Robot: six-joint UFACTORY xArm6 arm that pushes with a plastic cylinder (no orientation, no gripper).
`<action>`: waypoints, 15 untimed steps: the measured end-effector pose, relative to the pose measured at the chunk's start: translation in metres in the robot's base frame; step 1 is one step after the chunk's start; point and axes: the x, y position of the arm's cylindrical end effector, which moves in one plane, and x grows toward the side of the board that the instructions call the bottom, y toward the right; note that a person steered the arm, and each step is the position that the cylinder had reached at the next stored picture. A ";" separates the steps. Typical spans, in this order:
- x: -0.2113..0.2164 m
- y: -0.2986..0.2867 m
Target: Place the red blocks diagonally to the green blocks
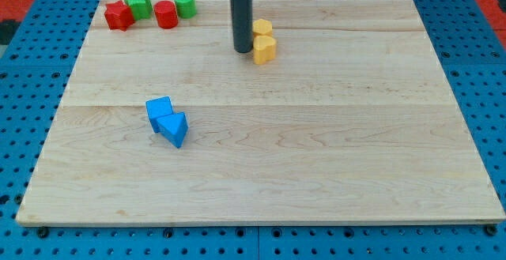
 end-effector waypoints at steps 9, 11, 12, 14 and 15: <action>-0.037 -0.196; -0.132 -0.153; -0.111 -0.102; -0.069 -0.132; -0.101 -0.127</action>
